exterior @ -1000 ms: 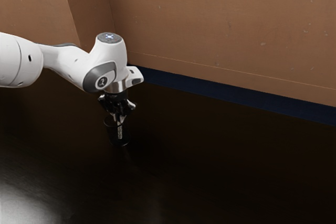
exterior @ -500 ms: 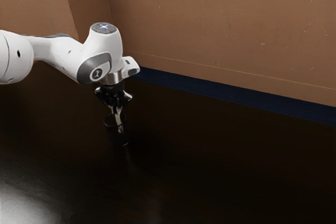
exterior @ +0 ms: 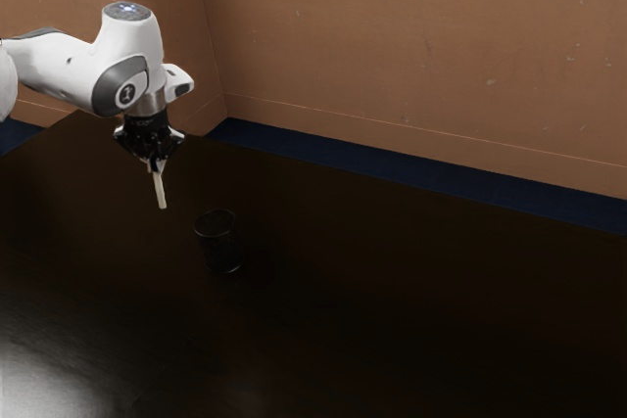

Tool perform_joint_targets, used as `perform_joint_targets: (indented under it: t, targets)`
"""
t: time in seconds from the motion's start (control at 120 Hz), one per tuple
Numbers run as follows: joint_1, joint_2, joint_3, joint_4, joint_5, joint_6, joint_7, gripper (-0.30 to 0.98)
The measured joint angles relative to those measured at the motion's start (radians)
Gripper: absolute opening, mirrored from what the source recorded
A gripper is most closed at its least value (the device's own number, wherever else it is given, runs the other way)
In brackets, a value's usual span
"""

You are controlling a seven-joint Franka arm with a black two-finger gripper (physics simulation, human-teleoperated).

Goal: Take the marker out of the pen holder and place it to the left of the pen holder.

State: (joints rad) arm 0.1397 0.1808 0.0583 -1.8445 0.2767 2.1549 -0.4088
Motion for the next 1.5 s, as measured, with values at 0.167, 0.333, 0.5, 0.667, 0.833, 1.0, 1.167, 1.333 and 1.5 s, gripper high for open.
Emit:
perform_joint_targets:
  t: [0.167,0.333,0.5,0.667,0.833,1.0,1.167,1.333,1.5]
  targets:
    - [0.037,0.082,0.0,0.012,-0.005,0.025,0.004,-0.1]
    - [0.05,0.114,0.0,0.011,-0.01,0.049,0.005,-0.1]
    - [0.072,0.156,-0.006,0.011,-0.024,0.074,0.004,-0.1]
    - [0.073,0.156,-0.006,0.012,-0.046,0.087,0.022,0.25]
    - [0.067,0.143,-0.011,0.012,-0.055,0.092,0.044,0.49]
    - [0.026,0.006,-0.111,0.01,-0.057,0.047,0.067,0.6]
    - [0.018,-0.022,-0.18,0.011,-0.074,-0.005,0.087,0.64]
    - [0.029,-0.021,-0.182,0.008,-0.085,-0.036,0.102,0.67]
    - [0.031,-0.041,-0.185,0.007,-0.098,-0.077,0.114,0.68]
